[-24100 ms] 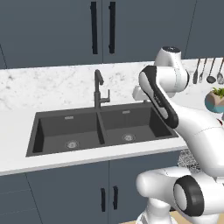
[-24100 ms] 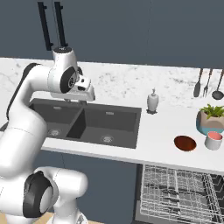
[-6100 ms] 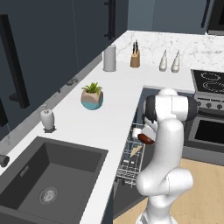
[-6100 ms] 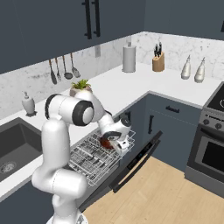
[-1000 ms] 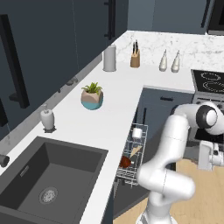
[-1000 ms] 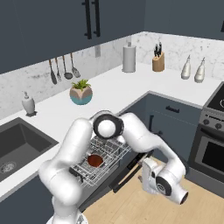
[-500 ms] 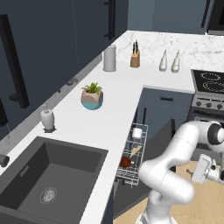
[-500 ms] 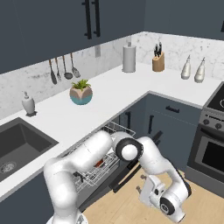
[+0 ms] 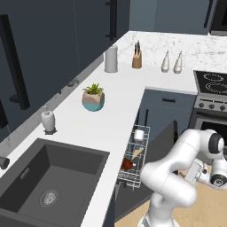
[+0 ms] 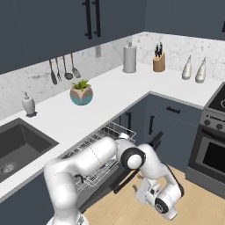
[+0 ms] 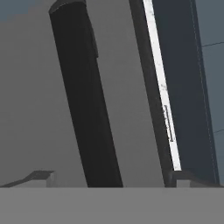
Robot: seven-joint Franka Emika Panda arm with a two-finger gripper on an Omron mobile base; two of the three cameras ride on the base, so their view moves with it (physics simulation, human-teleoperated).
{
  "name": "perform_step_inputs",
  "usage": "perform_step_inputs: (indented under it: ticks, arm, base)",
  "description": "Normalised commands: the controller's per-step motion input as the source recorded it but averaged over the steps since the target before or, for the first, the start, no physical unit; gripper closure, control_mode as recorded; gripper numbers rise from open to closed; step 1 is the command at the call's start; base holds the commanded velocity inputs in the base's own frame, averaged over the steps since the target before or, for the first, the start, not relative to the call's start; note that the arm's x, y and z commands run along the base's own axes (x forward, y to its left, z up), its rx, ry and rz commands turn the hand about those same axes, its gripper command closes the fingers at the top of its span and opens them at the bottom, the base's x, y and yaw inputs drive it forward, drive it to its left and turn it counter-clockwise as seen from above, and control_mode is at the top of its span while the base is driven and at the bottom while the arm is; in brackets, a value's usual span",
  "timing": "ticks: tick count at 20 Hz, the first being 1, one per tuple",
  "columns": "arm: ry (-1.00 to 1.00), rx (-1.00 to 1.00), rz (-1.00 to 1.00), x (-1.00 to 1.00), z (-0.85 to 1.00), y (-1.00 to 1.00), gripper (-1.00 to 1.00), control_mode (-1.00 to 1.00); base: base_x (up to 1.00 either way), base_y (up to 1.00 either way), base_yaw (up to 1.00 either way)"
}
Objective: Pick up the cup and bowl from the counter, place them in the dishwasher, and close the dishwasher door.
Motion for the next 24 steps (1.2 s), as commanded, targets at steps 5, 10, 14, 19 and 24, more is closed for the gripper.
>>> perform_step_inputs:
  ticks: [5,10,14,19,24]
  arm:
    - [0.00,0.00,0.00,0.49,-0.01,0.44,-1.00,-1.00]
    - [0.00,0.00,0.00,0.42,0.05,0.49,-1.00,-1.00]
    - [0.00,0.00,-0.01,0.35,0.21,0.66,-1.00,-1.00]
    - [-0.07,-0.01,-0.02,0.34,0.46,0.89,-1.00,-1.00]
    - [-0.11,-0.09,-0.02,0.52,0.60,1.00,-1.00,-1.00]
  base:
    - [0.00,0.00,0.00]
    - [0.00,0.00,0.00]
    - [0.00,0.00,0.00]
    - [0.00,0.00,0.00]
    - [0.00,0.00,0.00]
